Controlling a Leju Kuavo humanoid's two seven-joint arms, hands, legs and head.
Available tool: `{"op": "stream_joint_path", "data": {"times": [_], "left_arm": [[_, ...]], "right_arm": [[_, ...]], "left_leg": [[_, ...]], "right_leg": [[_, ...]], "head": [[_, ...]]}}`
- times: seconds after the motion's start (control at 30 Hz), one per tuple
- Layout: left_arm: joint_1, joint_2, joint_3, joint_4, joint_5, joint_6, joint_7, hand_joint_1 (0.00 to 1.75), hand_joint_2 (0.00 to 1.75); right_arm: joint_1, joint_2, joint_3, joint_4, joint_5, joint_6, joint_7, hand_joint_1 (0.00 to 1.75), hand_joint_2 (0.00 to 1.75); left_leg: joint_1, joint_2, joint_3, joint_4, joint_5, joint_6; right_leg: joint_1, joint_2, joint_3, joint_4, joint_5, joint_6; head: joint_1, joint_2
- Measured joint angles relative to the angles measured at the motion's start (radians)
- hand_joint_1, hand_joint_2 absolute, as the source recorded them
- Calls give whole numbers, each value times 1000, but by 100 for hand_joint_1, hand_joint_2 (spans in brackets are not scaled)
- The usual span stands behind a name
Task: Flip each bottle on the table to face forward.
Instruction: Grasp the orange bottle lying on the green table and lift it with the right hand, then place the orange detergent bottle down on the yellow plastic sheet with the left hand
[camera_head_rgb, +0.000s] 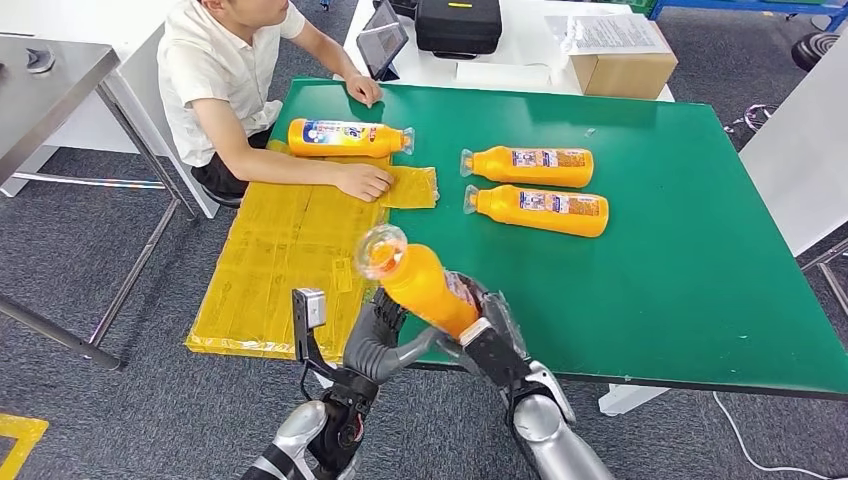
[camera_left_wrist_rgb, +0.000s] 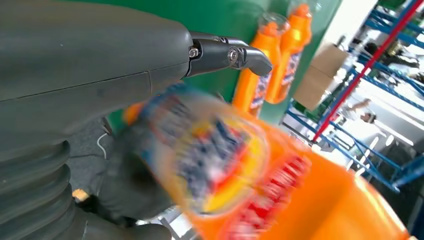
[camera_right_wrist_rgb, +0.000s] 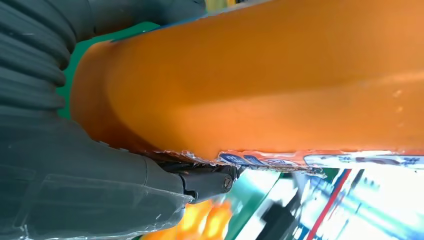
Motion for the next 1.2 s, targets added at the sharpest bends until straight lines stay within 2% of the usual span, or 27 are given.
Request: {"op": "stream_joint_path", "data": {"times": [0.17, 0.43, 0.57, 0.6, 0.67, 0.7, 0.73, 0.8, 0.83, 0.97, 1.07, 1.2], "left_arm": [[-11, -3, -2, -11, -20, -5, -29, 0, 175], [-12, -3, 3, -13, -26, -4, -35, 0, 175], [-6, -4, 5, -26, -75, 14, -75, 0, 175], [-3, -5, 5, -34, -97, 28, -88, 5, 175], [-2, -6, 3, -46, -142, 59, -108, 93, 175], [-2, -7, 3, -49, -153, 69, -112, 136, 175], [-3, -8, 4, -50, -156, 75, -114, 175, 175], [-3, -11, 10, -50, -137, 74, -112, 175, 175], [-3, -11, 14, -50, -124, 68, -111, 175, 175], [-4, -11, 36, -57, -86, 45, -118, 175, 175], [-3, -13, 55, -83, -84, 73, -139, 175, 175], [-4, -14, 110, -136, -157, 240, -207, 175, 175]], "right_arm": [[-8, 7, 78, 17, 7, 48, 12, 175, 175], [-25, 7, 102, 34, 5, 50, 15, 175, 175], [-32, 9, 113, 45, 4, 56, 22, 172, 175], [-35, 11, 118, 51, 4, 57, 24, 173, 175], [-41, 16, 131, 64, 6, 58, 25, 170, 175], [-44, 19, 137, 70, 7, 59, 25, 161, 175], [-46, 21, 143, 75, 8, 59, 26, 118, 175], [-50, 23, 154, 81, 8, 59, 27, 35, 175], [-51, 23, 159, 84, 6, 59, 27, 0, 175], [-39, 23, 170, 85, -21, 40, 1, 0, 0], [5, 20, 156, 70, -26, -47, -31, 0, 0], [118, 16, 77, 11, 34, -337, -99, 0, 0]], "left_leg": [[0, -1, 0, 0, 0, 0], [0, -1, -1, 0, 0, 0], [0, -1, -1, 0, 0, 0], [0, -1, -1, 0, 0, 0], [0, 0, -1, 0, 0, 0], [0, 0, -1, 0, 0, 0], [0, 0, -1, 0, 0, 0], [0, 0, -1, 0, 0, 0], [0, 0, -1, 0, 0, 0], [0, -1, -1, 0, 0, 0], [0, -1, -1, 0, 0, 0], [0, -2, -3, 0, 0, 0]], "right_leg": [[0, -1, -1, 0, 0, 0], [0, -1, -1, 0, 0, 0], [0, -1, -1, 0, 0, 0], [0, -1, -2, 0, 0, 0], [0, -1, -2, 0, 0, 0], [0, -1, -2, 0, 0, 0], [0, -1, -2, 0, 0, 0], [0, -1, -2, 0, 0, 0], [0, -1, -2, 0, 0, 0], [0, -1, -2, 0, 0, 0], [0, -1, -2, 0, 0, 0], [0, -2, -3, 0, 0, 0]], "head": [[0, 0], [0, 0], [0, 0], [0, 0], [0, 0], [0, 0], [0, 0], [0, 0], [0, 0], [0, 0], [0, 0], [0, 0]]}}
